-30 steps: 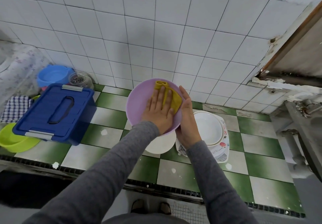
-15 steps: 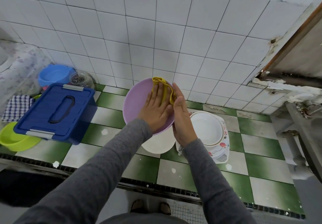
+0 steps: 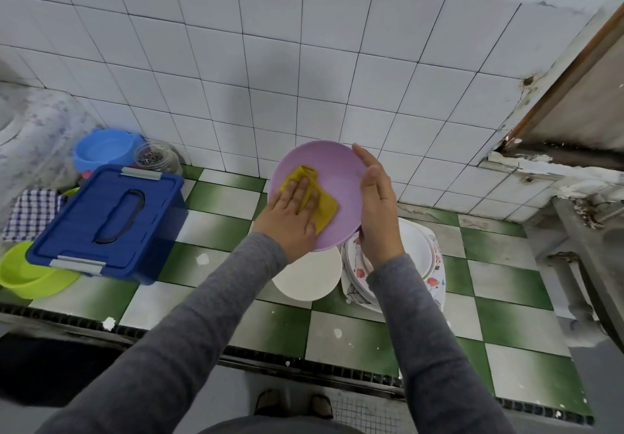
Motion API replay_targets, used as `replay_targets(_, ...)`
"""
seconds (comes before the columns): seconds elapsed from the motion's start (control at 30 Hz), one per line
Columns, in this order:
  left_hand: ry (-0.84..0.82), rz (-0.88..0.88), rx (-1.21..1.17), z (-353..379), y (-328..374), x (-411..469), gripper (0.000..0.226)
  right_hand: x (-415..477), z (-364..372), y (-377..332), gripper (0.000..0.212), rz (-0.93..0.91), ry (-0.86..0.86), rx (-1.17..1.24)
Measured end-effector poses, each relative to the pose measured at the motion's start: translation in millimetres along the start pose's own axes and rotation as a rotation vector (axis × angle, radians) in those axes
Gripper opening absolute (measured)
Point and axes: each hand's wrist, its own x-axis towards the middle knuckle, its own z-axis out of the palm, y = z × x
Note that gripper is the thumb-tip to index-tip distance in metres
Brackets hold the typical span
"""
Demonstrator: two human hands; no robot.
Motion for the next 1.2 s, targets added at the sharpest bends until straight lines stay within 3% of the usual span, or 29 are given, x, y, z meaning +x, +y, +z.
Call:
replay_targets(0.2, -0.236, 0.285, -0.197, -11.0, 5.7, -5.3, 0.062, 10.6, -10.1, -0.9, 0.053, -0.024, -0.015, -0.017)
replay_targets(0.33, -0.16, 0.378, -0.258, -18.9, 17.1, -6.9, 0.065, 14.4, -9.2, -12.7, 0.041, -0.01, -0.01, 0.043)
replay_targets(0.43, -0.063, 0.456, -0.174, -21.9, 21.2, 4.0, 0.051, 13.1, -3.6, -18.6, 0.031, 0.011, -0.001, 0.14)
replay_targets(0.77, 0.02, 0.168, -0.396, -32.8, 31.3, 37.9, 0.062, 2.6, 17.1, -22.1, 0.036, 0.107, -0.025, 0.371)
replay_targets(1.0, 0.334, -0.222, -0.139, -30.2, 20.2, 41.8, 0.065, 0.3, 15.1, -18.8, 0.029, 0.12, -0.072, 0.351)
replay_targets(1.07, 0.341, -0.191, -0.158, -28.1, 18.1, 42.4, 0.065, -0.1, 16.3, -17.6, 0.029, 0.1, -0.068, 0.313)
replay_targets(1.2, 0.246, 0.111, -0.154, -23.1, 13.0, 44.1, 0.065, -2.3, 16.4, -11.4, 0.034, 0.099, -0.066, 0.291)
